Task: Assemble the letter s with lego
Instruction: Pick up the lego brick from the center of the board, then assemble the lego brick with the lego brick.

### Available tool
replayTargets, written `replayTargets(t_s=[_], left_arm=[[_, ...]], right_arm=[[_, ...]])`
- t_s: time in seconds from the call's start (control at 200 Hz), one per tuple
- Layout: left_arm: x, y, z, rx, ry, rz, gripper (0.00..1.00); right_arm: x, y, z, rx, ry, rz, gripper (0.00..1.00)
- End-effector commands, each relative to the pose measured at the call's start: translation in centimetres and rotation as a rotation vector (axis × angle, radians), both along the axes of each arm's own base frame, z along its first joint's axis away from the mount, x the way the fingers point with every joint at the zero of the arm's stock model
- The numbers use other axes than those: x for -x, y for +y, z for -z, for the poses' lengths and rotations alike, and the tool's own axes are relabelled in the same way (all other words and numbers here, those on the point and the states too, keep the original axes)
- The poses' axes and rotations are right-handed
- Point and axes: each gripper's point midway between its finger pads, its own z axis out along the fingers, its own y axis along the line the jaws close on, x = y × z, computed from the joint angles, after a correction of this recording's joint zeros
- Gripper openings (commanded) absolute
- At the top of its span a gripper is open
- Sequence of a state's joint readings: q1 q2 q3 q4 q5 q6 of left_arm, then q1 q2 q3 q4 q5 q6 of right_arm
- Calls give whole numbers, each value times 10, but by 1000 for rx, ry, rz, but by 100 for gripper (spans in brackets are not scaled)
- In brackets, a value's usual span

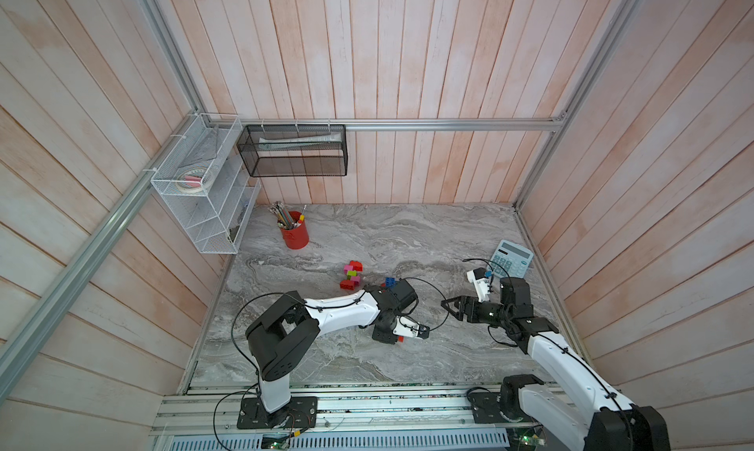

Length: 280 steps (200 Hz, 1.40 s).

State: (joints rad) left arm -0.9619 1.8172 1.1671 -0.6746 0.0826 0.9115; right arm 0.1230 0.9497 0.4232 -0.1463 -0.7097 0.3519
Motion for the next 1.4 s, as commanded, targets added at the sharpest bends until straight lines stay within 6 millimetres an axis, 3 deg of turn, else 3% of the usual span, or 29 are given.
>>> replayTargets(t_s=[0.0,0.23,0.46,0.785,1.395], left_arm=[[-8,2,-10,15,34,-50,33],[-19,0,-37,41,34,-113,33],[-50,-5,-49,74,19,-171,33],[-72,-21,-43,106,67,-210,33],[-67,-23,-22,80,123,-218,33]], right_arm=[[-2,4,-7,-21,-16,-17,76],[-3,6,-7,-30,-17,-20,76],[1,11,-10,-90,-5,-31,76],[7,9,-6,-103,18,-7,78],[9,9,0,-97,31,-4,78]])
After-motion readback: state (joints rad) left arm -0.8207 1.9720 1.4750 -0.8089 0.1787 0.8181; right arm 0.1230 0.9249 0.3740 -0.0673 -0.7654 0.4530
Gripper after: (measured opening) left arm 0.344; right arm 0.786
